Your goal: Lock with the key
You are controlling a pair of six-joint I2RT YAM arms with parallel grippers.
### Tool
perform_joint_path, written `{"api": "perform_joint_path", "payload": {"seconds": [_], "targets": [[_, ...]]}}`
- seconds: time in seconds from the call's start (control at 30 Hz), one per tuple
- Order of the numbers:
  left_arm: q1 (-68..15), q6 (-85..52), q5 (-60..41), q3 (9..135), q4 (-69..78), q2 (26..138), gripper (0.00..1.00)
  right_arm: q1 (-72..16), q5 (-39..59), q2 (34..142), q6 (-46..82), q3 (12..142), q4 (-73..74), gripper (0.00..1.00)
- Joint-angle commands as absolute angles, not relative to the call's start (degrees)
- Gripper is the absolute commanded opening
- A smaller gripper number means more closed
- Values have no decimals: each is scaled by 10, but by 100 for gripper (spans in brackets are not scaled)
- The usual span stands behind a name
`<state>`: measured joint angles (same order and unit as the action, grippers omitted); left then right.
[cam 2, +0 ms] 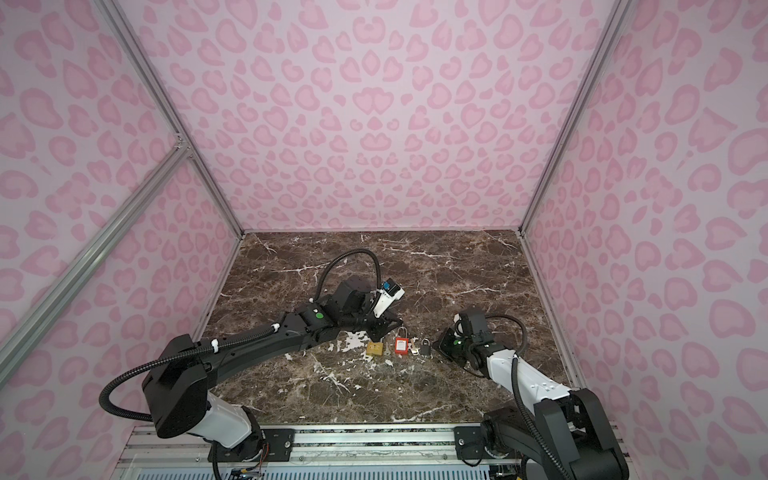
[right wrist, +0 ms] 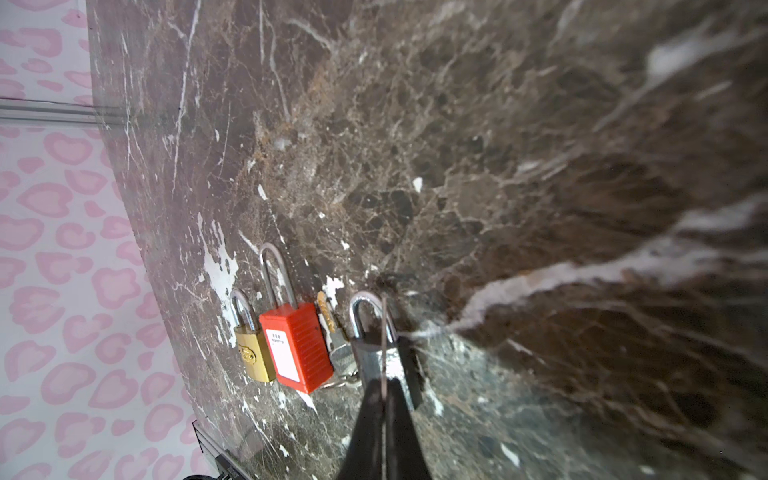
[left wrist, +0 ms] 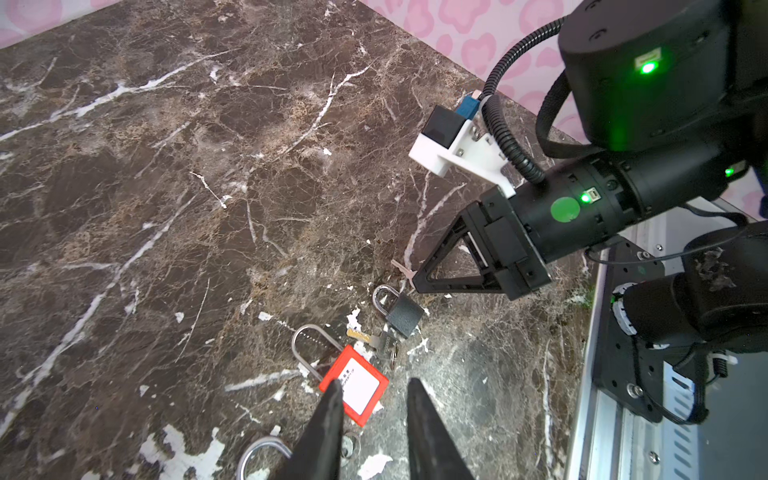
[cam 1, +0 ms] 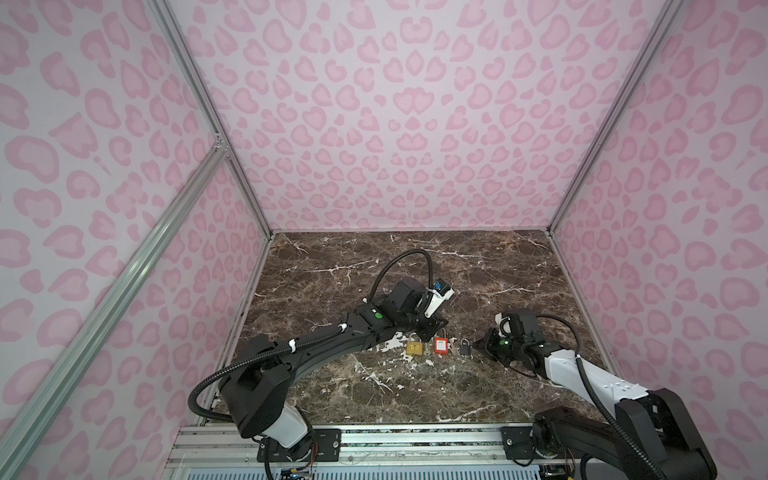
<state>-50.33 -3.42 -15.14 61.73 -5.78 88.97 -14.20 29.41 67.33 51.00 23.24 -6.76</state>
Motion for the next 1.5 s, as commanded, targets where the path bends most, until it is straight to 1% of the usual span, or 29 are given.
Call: {"api": "perform_joint_path", "payload": {"seconds": [0.0,0.2,0.53,0.6,0.67,0.8,1.07,1.2,1.27,1.3,1.4,1.43,1.47], "targets": [[-505,-40,-141,617,-41,886,29,-142,292,678,514,228,-69,0],[-505,-40,-142,617,-43,890,29,-141,295,681,515,226,-69,0],[-506,-42,-139,620,-46,890,29,-136,294,697,518,227,-82,4],[-506,-42,-139,619,-47,890,29,-135,292,697,518,229,-90,9],[-506,-42,-138,619,-48,889,29,-135,288,693,518,230,-96,17],[-507,-42,-135,618,-49,889,29,-135,281,686,519,230,-106,26],[-508,-42,-131,619,-47,887,29,-131,268,667,517,234,-123,31],[-508,-44,-121,615,-42,881,30,-132,262,654,508,239,-130,35],[-506,-47,-115,613,-39,879,32,-131,260,647,501,243,-132,39],[-507,-49,-116,610,-33,877,35,-131,257,642,494,246,-133,43],[-502,-54,-114,600,-21,868,46,-132,230,619,468,262,-150,50],[-500,-56,-110,598,-18,864,59,-132,216,610,456,269,-159,53],[-496,-58,-106,592,-14,859,81,-132,199,599,439,279,-170,61]]}}
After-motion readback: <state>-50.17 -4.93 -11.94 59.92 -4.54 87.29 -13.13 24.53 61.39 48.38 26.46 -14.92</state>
